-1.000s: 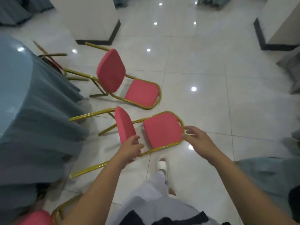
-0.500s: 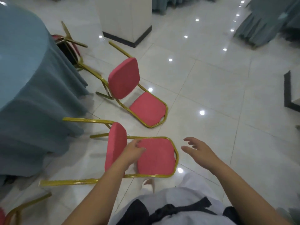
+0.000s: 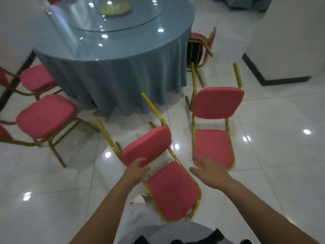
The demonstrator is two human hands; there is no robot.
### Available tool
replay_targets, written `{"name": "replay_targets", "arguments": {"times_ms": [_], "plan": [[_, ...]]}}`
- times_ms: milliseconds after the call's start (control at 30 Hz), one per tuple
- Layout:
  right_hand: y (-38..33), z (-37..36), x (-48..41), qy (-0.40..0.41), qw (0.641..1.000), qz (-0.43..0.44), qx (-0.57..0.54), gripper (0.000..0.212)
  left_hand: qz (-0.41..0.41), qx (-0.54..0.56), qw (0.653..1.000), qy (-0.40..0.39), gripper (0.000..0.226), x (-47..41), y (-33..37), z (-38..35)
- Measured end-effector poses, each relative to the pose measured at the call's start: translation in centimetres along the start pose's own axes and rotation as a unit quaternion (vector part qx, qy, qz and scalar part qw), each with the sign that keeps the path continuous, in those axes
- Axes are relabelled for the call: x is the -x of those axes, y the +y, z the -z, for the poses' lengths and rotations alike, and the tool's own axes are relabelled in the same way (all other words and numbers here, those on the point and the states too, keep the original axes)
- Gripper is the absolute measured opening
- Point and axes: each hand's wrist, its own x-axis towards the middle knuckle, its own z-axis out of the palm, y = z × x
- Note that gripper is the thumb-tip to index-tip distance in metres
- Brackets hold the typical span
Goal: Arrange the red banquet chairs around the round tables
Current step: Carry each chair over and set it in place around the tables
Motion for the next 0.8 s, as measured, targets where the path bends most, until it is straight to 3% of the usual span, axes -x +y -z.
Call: {"name": "replay_targets", "arguments": {"times_ms": [200, 400, 600, 700, 800], "plan": [[7.3, -1.6, 1.4, -0.092, 0.984, 0.069, 0.137, 0.056, 0.113, 0.048, 0.99, 0.062, 0.045, 11.1, -6.2, -6.4], [12.1, -5.4, 3.3, -0.189, 0.96, 0.032, 0.206, 0.062, 0.23, 0.076, 0.967, 0.074, 0.046, 17.0, -12.3, -8.6], [14.9, -8.5, 2.5, -0.236, 0.947, 0.017, 0.215, 0.065, 0.305, 0.127, 0.943, 0.045, 0.04, 16.1, -17.5, -11.1], [17.0, -10.9, 0.3, -0.248, 0.946, -0.017, 0.208, 0.061, 0.314, 0.122, 0.941, 0.023, 0.024, 12.6, -19.8, -13.7], [19.6, -15.0, -3.3, -0.257, 0.95, -0.069, 0.164, 0.057, 0.315, 0.146, 0.937, 0.023, 0.029, 7.8, -23.7, -17.3]]}}
